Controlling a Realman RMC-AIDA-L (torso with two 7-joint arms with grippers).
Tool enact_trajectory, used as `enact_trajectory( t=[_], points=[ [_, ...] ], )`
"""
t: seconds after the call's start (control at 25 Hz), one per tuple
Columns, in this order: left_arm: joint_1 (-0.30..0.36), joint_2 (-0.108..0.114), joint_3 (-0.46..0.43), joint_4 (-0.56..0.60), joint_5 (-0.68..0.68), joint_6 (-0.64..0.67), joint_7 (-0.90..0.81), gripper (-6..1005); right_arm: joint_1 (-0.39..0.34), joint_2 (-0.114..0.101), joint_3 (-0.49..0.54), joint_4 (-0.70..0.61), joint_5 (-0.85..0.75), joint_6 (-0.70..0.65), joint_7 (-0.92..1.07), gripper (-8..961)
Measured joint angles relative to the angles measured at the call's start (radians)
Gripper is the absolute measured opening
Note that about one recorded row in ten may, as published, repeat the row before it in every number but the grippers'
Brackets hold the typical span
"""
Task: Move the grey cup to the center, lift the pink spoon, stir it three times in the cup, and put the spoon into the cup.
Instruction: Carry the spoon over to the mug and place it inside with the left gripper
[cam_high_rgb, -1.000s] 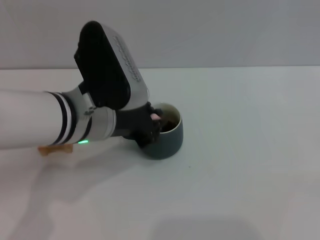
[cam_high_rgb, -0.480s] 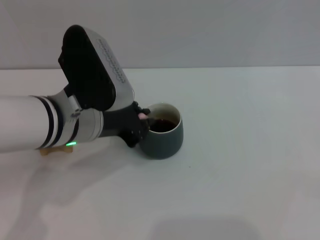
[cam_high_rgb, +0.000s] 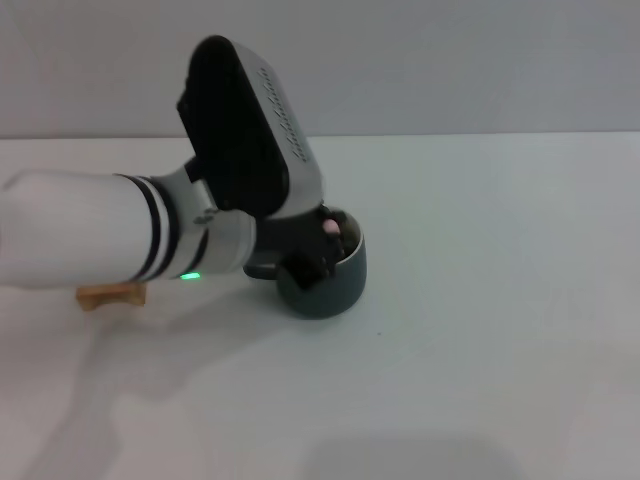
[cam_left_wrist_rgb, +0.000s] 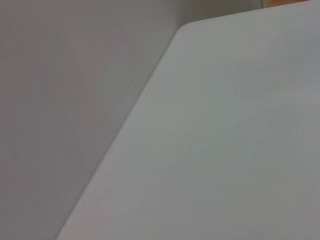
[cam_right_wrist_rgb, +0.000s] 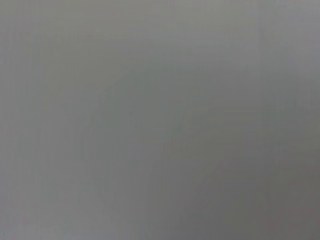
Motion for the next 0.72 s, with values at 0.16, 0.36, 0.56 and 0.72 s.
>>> enact_trajectory(
  t=[0.16,0.36,0.56,0.72],
  points=[
    [0.017,-0.001,0.007,-0.006,-0.001,0.0,0.0,145,0.0,0.0,0.0,0.0,0.0,0.002,-0.001,-2],
    [0.06,0.002,-0.033,-0.005,0.002,0.006,-0.001,145,0.007,-0.001,0.0,-0.003,0.0,0.005,-0.001,-2],
    [0.057,0.002,-0.062,0.004,0.0,0.022,-0.001,145,0.013,-0.002,0.0,-0.009,0.0,0.006,-0.001,-2],
    [0.03,0.001,-0.057,0.019,0.0,0.032,0.0,146,0.013,-0.002,0.0,-0.01,0.0,0.006,-0.002,-2]
  ],
)
